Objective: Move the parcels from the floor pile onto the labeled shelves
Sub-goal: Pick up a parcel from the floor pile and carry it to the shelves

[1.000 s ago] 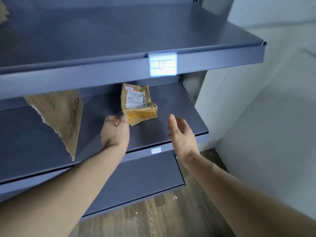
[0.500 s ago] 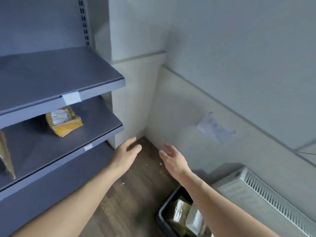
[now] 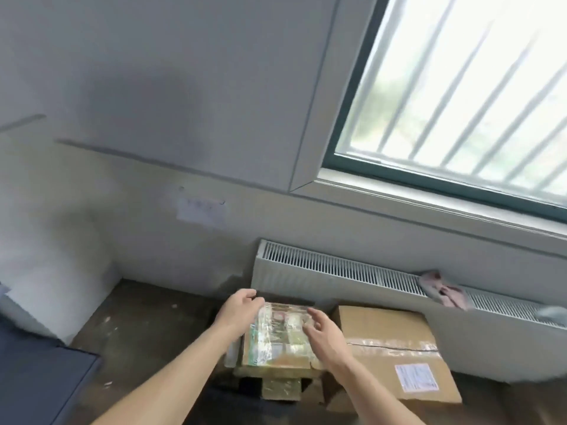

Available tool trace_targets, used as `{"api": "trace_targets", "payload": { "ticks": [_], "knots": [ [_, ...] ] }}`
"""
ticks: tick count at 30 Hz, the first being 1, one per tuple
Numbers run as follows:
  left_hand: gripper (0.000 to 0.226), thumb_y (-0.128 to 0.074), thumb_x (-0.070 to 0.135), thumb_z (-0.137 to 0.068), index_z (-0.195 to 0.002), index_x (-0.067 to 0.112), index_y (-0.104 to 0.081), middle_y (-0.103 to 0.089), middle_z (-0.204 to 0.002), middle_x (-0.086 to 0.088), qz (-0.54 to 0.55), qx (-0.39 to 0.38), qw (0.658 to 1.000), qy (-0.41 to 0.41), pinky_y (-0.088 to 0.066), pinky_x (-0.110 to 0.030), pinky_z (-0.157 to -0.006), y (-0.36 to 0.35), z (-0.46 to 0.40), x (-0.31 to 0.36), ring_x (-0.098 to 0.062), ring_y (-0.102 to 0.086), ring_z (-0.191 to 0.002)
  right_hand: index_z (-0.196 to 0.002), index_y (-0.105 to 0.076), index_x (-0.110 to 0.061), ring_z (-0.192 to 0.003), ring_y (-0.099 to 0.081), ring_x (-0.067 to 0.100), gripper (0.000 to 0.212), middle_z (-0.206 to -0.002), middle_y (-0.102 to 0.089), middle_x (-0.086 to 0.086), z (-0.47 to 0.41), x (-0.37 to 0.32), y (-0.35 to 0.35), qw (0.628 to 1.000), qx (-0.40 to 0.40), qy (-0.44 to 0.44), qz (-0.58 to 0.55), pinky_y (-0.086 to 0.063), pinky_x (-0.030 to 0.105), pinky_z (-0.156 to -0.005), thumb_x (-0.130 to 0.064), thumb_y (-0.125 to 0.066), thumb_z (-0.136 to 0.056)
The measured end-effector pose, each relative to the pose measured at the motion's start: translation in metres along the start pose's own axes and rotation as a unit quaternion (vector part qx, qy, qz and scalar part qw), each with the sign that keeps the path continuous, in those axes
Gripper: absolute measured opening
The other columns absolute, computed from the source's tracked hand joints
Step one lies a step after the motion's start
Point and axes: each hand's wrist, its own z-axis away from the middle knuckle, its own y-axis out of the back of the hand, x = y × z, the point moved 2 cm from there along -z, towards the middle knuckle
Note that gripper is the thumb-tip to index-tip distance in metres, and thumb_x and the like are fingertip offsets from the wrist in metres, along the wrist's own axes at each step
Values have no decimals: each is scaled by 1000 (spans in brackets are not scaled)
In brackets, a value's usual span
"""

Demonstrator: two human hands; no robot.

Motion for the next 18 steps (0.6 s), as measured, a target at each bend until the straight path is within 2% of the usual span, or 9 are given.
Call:
{"api": "trace_targets", "payload": {
  "ticks": [3, 6, 9, 14, 18],
  "knots": [
    [42, -55, 31, -97, -138, 20, -50, -56, -125, 2, -19, -35, 999, 0, -41, -28, -88, -81, 4, 17, -13, -50, -108, -154, -41, -16, -143, -43, 19, 52, -155, -47, 2, 6, 66, 54, 998, 9, -44, -40, -36, 30, -114, -16, -49, -102],
    [40, -54, 30, -98, -137, 20, -50, -55, -128, 2, -39, -49, 998, 5, -44, -32, -96, -149, 2, 21, -14, -50, -109, -151, -43, -14, -141, -45, 19, 51, -153, -49, 4, 5, 120, 95, 996, 13, -62, -60, -35, 27, -112, -14, -49, -100],
    [38, -53, 27, -99, -137, 19, -50, -52, -122, 2, -52, -67, 996, 21, -40, -29, -91, -203, 3, 16, -14, -49, -109, -149, -45, -16, -138, -47, 16, 48, -150, -51, 2, 3, 157, 117, 995, 9, -76, -65, -34, 22, -106, -15, -47, -101],
    [35, -54, 27, -100, -134, 20, -54, -57, -130, -1, -75, -72, 994, 44, -44, -32, -97, -254, 2, -5, -16, -51, -113, -151, -43, -16, -138, -46, 15, 51, -152, -49, 2, -1, 193, 123, 990, -30, -107, -91, -34, 22, -110, -13, -46, -100],
    [27, -55, 26, -99, -125, 21, -57, -58, -120, 2, -85, -69, 992, 59, -42, -29, -91, -275, -11, -12, -14, -52, -109, -150, -43, -18, -138, -47, 14, 49, -150, -51, 1, -7, 206, 123, 987, -37, -117, -103, -35, 21, -108, -17, -47, -101]
  ]
}}
